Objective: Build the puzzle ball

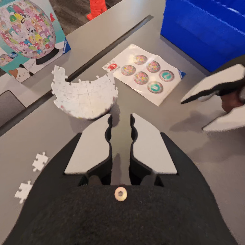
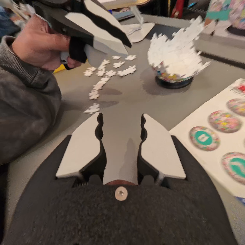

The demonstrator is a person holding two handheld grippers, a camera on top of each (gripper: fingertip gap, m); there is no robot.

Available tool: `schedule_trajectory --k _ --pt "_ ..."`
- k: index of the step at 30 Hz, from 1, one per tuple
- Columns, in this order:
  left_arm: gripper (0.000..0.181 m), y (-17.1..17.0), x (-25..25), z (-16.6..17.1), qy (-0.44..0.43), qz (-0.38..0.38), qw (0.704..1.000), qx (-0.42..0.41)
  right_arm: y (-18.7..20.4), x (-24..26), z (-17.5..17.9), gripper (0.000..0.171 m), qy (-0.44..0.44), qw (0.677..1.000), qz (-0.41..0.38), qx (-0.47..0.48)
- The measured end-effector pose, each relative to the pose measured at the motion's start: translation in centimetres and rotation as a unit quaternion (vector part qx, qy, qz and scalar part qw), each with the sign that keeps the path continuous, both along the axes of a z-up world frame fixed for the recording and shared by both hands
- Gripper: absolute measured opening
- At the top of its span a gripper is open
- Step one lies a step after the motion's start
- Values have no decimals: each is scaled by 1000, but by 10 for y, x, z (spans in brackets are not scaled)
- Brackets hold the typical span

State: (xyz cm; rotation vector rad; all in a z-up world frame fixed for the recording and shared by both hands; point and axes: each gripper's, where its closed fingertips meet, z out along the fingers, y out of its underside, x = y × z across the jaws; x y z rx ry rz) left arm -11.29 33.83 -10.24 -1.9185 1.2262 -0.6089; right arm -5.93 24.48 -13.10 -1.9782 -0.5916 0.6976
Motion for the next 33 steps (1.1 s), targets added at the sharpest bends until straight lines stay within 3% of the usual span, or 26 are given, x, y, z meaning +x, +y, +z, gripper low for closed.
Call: schedule_trajectory --k 3,7,13,16,22,25,28,29,33 --pt "33 -52 -30 -9 6 -66 997 -49 -44 -20 -11 50 60 996 52 -38" --pt "44 -91 -59 -37 78 -74 993 -44 -85 -44 -21 45 77 993 68 -56" --pt "36 -154 -54 -62 25 -95 995 -10 -101 -64 -59 39 -131 987 92 -20" --pt "34 -161 -46 -71 80 -113 990 27 -103 -68 -62 36 -163 983 87 -9" --pt "54 -159 -47 -106 149 -103 983 10 -99 -54 -52 31 -130 989 70 -6" --pt "56 -157 -39 -107 142 -104 984 4 -98 -52 -47 31 -102 992 67 -10" --pt "39 -161 -31 -109 136 -114 984 2 -98 -51 -46 31 -90 993 69 -12" --pt "21 -163 -30 -109 137 -123 983 3 -98 -50 -45 30 -90 994 68 -11" --pt "15 -165 -28 -109 142 -134 980 32 -97 -47 -45 30 -86 994 66 -10"
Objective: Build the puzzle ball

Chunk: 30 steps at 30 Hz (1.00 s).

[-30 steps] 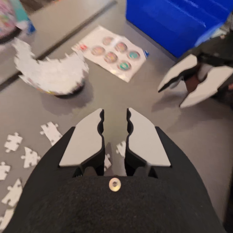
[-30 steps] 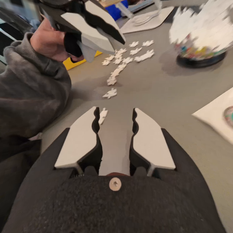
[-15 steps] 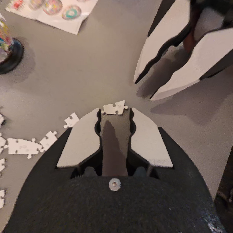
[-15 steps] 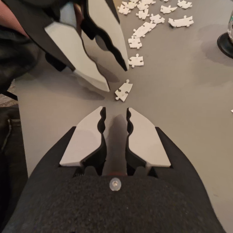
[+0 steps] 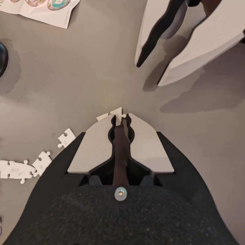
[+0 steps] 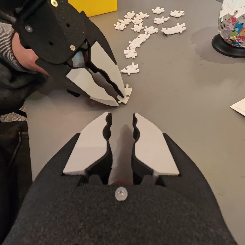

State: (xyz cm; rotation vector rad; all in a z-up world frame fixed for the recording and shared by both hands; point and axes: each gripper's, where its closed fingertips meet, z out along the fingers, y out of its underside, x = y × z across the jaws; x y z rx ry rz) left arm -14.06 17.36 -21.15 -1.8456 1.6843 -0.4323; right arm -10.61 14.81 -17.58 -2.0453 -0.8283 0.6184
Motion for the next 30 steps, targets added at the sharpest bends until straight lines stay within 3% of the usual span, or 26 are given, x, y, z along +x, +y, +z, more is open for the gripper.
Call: schedule_trajectory --k 13,15,18,23,27,30 --pt "2 -19 -26 35 -75 9 996 -42 1 7 6 28 34 999 -5 -11" --pt "1 -25 -21 45 -76 -9 997 9 -3 2 10 28 65 997 7 -26" --pt "1 -36 -8 69 -64 -54 983 164 -11 -8 20 28 161 982 31 -91" --pt "2 -56 3 79 -23 -129 929 345 -21 -4 59 28 375 899 76 -214" --pt "2 -78 18 85 -24 -210 877 432 -36 -13 48 30 380 868 113 -300" --pt "2 -89 27 94 -44 -244 863 440 -38 -14 51 21 398 851 119 -321"
